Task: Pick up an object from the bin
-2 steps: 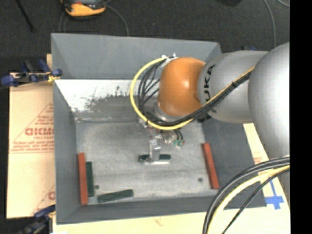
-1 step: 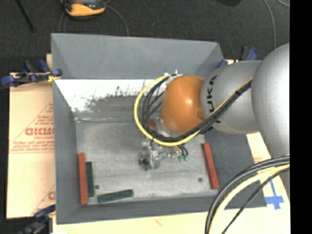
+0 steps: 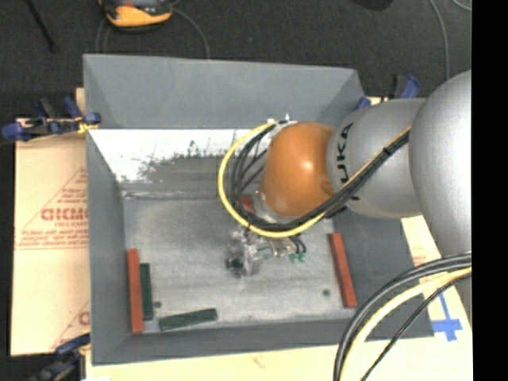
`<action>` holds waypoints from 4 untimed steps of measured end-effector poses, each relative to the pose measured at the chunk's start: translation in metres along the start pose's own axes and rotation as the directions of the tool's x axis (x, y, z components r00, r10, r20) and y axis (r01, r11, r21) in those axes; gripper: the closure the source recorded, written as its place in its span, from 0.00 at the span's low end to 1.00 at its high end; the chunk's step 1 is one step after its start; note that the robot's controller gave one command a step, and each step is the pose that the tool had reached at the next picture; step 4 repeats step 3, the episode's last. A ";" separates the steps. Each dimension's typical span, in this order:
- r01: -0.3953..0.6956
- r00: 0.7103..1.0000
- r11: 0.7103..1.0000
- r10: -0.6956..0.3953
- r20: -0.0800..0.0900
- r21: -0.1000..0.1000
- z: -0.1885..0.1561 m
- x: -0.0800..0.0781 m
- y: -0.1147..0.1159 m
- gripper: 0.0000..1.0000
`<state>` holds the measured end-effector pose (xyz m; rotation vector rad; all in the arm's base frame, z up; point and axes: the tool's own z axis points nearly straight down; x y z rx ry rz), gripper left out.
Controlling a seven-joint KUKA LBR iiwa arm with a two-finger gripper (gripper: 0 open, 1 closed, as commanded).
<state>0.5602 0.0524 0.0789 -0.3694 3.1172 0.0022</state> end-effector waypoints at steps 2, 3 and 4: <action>-0.011 1.000 1.000 0.011 0.001 0.001 -0.110 -0.005 -0.006 1.00; -0.018 1.000 1.000 0.018 -0.002 0.000 -0.129 0.018 -0.016 1.00; -0.018 1.000 1.000 0.018 -0.002 0.000 -0.129 0.018 -0.016 1.00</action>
Offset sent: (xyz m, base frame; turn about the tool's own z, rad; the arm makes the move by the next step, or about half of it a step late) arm 0.0000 0.0000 0.0000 0.0000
